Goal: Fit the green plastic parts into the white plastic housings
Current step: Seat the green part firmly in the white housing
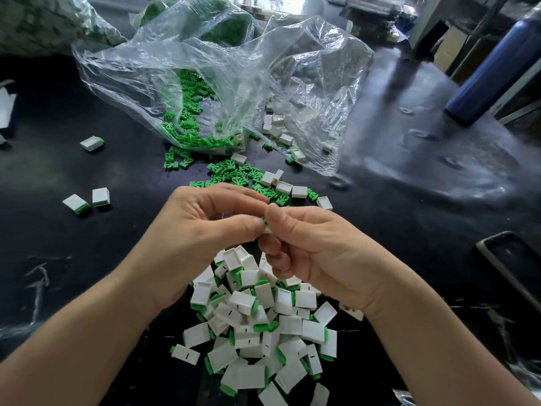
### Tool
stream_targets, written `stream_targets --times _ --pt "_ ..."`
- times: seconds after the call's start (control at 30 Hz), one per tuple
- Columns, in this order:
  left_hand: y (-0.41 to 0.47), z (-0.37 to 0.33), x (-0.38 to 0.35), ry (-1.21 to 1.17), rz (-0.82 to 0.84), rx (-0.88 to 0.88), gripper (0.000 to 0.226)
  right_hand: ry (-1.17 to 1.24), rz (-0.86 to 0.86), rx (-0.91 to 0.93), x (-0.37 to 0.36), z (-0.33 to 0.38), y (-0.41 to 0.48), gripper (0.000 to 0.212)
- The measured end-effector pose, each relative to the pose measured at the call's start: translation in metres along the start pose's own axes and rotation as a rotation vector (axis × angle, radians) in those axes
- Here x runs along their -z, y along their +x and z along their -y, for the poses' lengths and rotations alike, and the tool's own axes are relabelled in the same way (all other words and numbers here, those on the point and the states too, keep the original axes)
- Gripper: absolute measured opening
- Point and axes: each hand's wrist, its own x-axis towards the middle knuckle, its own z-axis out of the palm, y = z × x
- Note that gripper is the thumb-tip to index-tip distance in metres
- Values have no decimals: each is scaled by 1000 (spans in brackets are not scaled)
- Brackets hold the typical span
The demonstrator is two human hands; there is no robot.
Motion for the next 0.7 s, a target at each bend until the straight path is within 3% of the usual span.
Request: stream_targets --times 0.13,0.4,0.7 --pt "-2 -5 -4 -40 84 30 21 -206 -44 35 -3 -3 2 55" --pt "-2 -3 -9 -54 -29 28 18 -239 -151 104 -11 -8 4 29" --pt "-2 -1 -15 -112 -83 9 14 -279 -203 153 -15 -12 3 31"
